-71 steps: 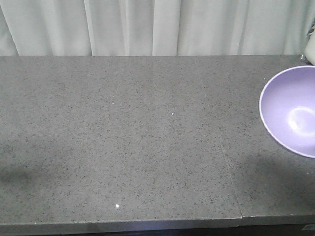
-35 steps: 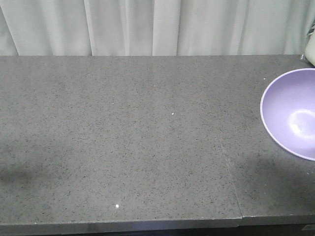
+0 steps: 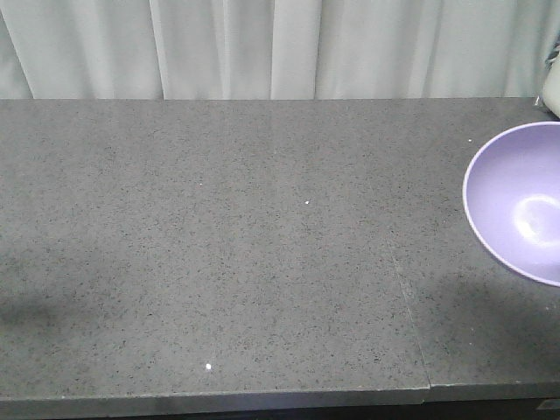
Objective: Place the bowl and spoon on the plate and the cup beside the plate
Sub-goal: 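Drive the base to the counter with the blue plate and cup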
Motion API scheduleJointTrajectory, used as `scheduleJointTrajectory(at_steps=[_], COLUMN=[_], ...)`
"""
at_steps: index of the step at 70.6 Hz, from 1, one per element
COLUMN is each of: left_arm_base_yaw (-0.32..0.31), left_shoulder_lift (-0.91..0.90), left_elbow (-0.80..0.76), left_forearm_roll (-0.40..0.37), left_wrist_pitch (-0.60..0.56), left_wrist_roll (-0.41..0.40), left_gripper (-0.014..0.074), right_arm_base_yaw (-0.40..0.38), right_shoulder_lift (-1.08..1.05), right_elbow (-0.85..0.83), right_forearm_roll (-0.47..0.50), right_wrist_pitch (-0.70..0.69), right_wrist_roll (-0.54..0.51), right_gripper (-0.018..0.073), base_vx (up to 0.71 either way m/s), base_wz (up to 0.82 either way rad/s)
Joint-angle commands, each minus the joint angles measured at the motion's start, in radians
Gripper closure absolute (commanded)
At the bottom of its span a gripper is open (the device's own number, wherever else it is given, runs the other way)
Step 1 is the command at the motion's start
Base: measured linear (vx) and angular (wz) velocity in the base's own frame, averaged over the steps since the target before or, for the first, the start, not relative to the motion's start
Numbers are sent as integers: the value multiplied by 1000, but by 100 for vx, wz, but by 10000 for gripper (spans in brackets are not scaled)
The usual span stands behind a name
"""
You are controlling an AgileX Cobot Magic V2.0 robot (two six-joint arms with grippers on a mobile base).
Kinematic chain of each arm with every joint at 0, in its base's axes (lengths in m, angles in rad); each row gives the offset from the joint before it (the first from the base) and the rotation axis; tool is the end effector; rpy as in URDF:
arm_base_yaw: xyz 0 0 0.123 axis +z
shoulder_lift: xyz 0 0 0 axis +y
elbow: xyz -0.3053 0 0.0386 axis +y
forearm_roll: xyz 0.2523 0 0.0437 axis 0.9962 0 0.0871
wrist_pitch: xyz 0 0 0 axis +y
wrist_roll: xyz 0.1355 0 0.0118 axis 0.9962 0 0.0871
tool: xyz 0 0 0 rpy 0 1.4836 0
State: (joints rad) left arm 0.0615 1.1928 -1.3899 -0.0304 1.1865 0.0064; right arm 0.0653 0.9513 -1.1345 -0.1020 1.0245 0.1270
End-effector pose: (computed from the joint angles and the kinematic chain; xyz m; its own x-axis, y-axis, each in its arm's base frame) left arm 0.2461 0.0113 0.4066 -0.7829 -0.0532 -0.6199 -0.0479 0.9985 -0.0252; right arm 0.1936 0.0008 0.3903 -0.6797 0.0292 -0.7329 0.0487 0.9988 -0.0053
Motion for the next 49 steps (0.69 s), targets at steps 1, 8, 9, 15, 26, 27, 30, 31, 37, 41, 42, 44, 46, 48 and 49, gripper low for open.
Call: scheduleJointTrajectory(at_steps=[1, 8, 9, 15, 26, 27, 30, 31, 37, 41, 42, 44, 46, 48, 49], left_arm_base_yaw=[-7, -7, -7, -7, -7, -7, -7, -7, -7, -7, -7, -7, -7, -7, -7], left_shoulder_lift=[-21, -21, -21, -21, -21, -21, -21, -21, -21, -21, -21, -21, -21, -21, -21], left_elbow=[-21, -21, -21, -21, -21, -21, -21, -21, -21, -21, -21, -21, -21, -21, -21], left_forearm_roll=[-9, -9, -9, -9, -9, -9, -9, -9, -9, -9, -9, -9, -9, -9, -9], left_wrist_pitch=[-47, -47, -47, -47, -47, -47, -47, -47, -47, -47, -47, -47, -47, -47, -47], left_wrist_roll=[0, 0, 0, 0, 0, 0, 0, 0, 0, 0, 0, 0, 0, 0, 0], left_gripper=[603, 603, 603, 603, 603, 603, 603, 603, 603, 603, 603, 603, 603, 603, 603], right_arm_base_yaw=[-3, -3, -3, -3, -3, -3, -3, -3, -3, -3, -3, -3, -3, -3, -3], right_shoulder_lift=[-9, -9, -9, -9, -9, -9, -9, -9, -9, -9, -9, -9, -9, -9, -9], right_elbow=[-31, -31, -31, -31, -31, -31, -31, -31, -31, -31, -31, -31, -31, -31, -31], right_forearm_roll=[-10, -10, -10, -10, -10, -10, -10, -10, -10, -10, -10, -10, -10, -10, -10], right_wrist_pitch=[-59, -59, -59, -59, -59, -59, -59, -59, -59, -59, -59, -59, -59, -59, -59], right_wrist_roll=[2, 2, 2, 2, 2, 2, 2, 2, 2, 2, 2, 2, 2, 2, 2], right_gripper=[565, 565, 565, 565, 565, 565, 565, 565, 565, 565, 565, 565, 565, 565, 565], base_vx=[0, 0, 0, 0, -1, -2, -2, -2, -3, -3, -3, -3, -3, -3, -3], base_wz=[0, 0, 0, -1, -4, -7, -8, -8, -10, -14, -17, -17, -19, -21, -23])
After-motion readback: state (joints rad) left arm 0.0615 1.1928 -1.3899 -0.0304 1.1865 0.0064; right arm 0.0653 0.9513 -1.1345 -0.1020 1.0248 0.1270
